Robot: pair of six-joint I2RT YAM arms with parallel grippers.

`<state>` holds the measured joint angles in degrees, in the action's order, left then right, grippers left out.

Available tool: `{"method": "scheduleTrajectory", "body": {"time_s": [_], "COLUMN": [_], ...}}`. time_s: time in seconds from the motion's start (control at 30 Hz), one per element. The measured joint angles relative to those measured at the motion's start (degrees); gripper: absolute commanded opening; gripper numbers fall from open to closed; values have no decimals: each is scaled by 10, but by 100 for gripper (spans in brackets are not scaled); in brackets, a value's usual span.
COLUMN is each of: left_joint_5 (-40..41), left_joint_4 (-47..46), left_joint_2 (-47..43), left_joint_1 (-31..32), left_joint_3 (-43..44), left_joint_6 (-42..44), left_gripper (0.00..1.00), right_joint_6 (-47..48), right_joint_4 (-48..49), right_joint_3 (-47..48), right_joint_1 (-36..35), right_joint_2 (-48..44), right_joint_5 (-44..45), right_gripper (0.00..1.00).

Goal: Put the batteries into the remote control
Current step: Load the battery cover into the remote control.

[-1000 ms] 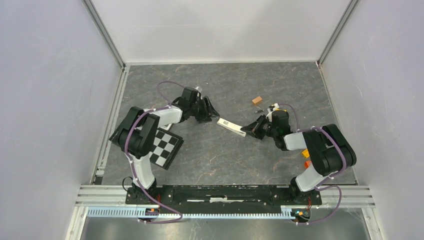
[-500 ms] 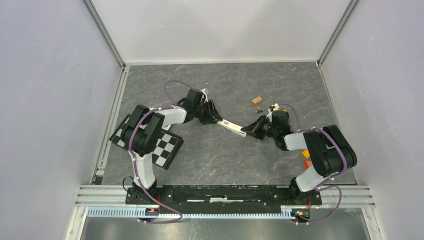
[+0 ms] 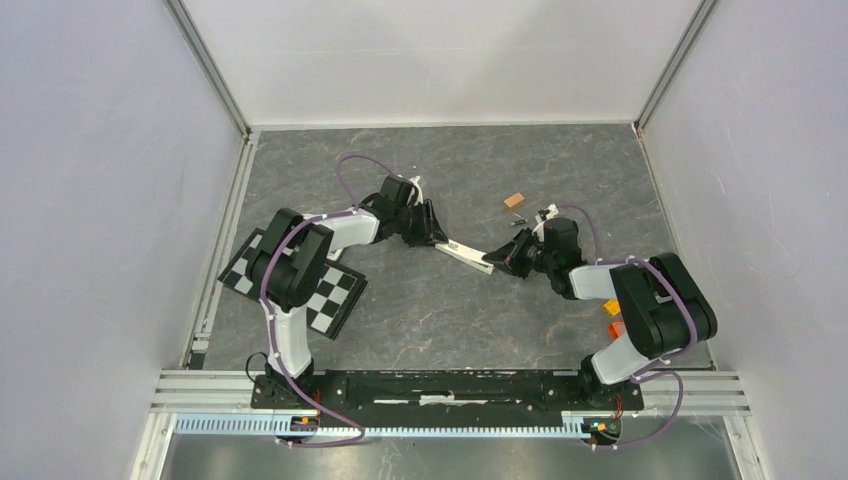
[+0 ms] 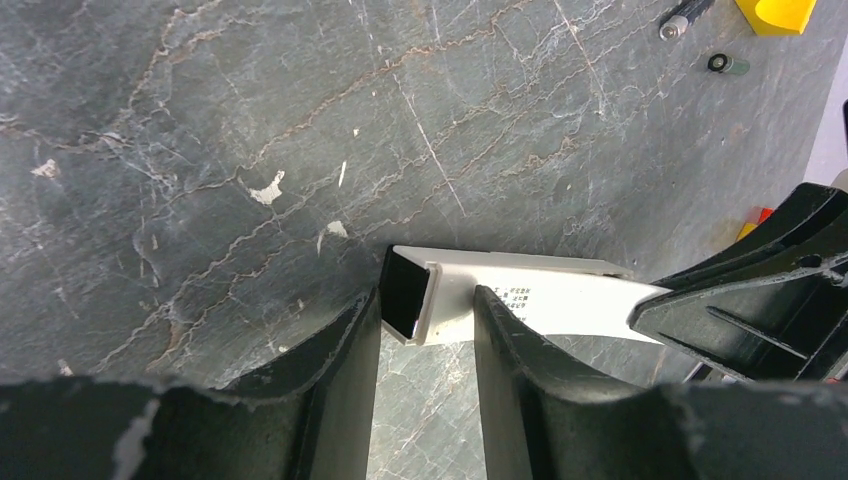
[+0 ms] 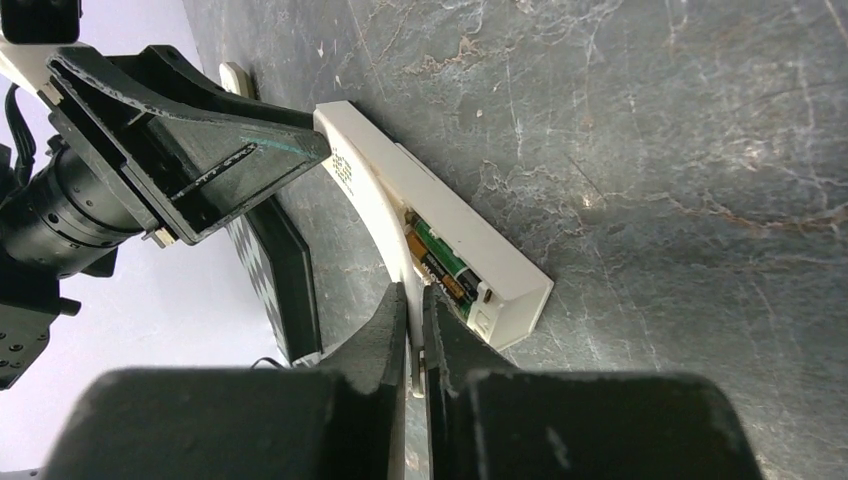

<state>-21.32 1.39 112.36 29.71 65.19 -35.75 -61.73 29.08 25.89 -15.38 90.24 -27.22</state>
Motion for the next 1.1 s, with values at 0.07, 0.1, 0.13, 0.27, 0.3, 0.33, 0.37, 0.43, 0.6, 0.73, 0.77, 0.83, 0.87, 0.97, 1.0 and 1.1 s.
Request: {"method": "scheduleTrajectory", "body": {"time_s": [0.07,0.1,0.13,0.27,0.3,0.33,0.37,0.43,0.6,0.73,0.77,0.83,0.87,0.97,1.0,1.1], "left_joint_5": [0,-1,-1,-2,-2,-2,-2,-2,-2,-2,-2,-2,-2,-2,-2,-2], "left_joint_4": [2,3,3,2,2,2,2,2,1,0,0,0,0,0,0,0], "left_joint_2": [2,3,4,5,5,5,5,5,5,5,5,5,5,5,5,5], "left_joint_1": [0,0,0,0,0,0,0,0,0,0,0,0,0,0,0,0], "left_joint_3": [3,4,5,5,5,5,5,5,5,6,6,6,7,7,7,7], "left_joint_6": [0,0,0,1,1,1,1,1,3,6,7,7,7,7,7,7], "left_gripper": [42,42,41,39,39,39,39,39,39,39,39,39,39,39,39,38], "right_joint_6": [5,10,15,29,34,38,42,52,76,90,92,96,98,107,108,113], "right_joint_4": [-13,-23,-35,-71,-82,-90,-98,-121,-170,-183,-186,-186,-186,-188,-189,-189], "right_joint_3": [6,10,12,21,24,26,27,28,28,28,28,28,29,37,39,42], "right_joint_1": [0,0,0,0,0,0,1,2,9,10,10,10,10,10,10,7], "right_joint_2": [-3,-5,-6,-20,-26,-30,-36,-54,-89,-96,-96,-93,-90,-68,-63,-54], "right_joint_5": [-1,0,1,6,7,8,9,15,33,45,49,54,56,63,65,69], "right_gripper": [22,25,29,38,40,43,46,47,53,59,60,59,59,56,54,43]}}
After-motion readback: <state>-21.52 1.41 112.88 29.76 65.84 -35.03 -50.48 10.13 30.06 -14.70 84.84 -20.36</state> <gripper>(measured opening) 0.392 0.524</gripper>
